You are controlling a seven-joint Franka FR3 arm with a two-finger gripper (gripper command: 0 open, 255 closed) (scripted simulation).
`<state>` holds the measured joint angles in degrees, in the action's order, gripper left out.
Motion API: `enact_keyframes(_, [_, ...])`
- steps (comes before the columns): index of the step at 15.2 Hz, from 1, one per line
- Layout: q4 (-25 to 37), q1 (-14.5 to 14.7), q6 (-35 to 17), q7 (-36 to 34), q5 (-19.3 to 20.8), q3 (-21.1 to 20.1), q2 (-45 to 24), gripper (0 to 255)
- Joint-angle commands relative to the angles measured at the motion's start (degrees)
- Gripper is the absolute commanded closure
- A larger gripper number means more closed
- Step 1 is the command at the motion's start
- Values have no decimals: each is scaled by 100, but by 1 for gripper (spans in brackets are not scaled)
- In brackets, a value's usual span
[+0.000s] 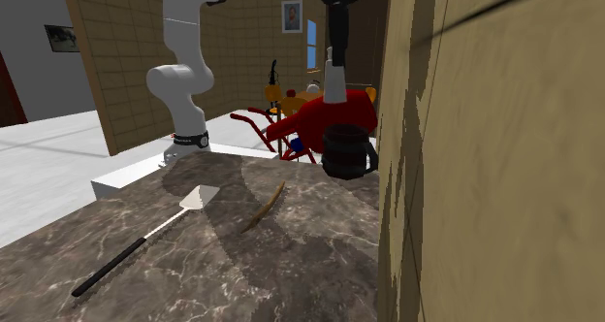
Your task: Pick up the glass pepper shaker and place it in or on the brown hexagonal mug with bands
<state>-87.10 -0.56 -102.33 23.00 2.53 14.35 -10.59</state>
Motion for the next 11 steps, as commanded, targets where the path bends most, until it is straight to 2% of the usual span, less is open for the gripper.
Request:
enact_keyframes(1, [191,151,122,-261,20,-100,-88,255])
enact_keyframes(6, [689,501,431,-821,59,-315,-328,255])
enact_keyframes(11, [218,514,22,-860,77,-319,-267,255])
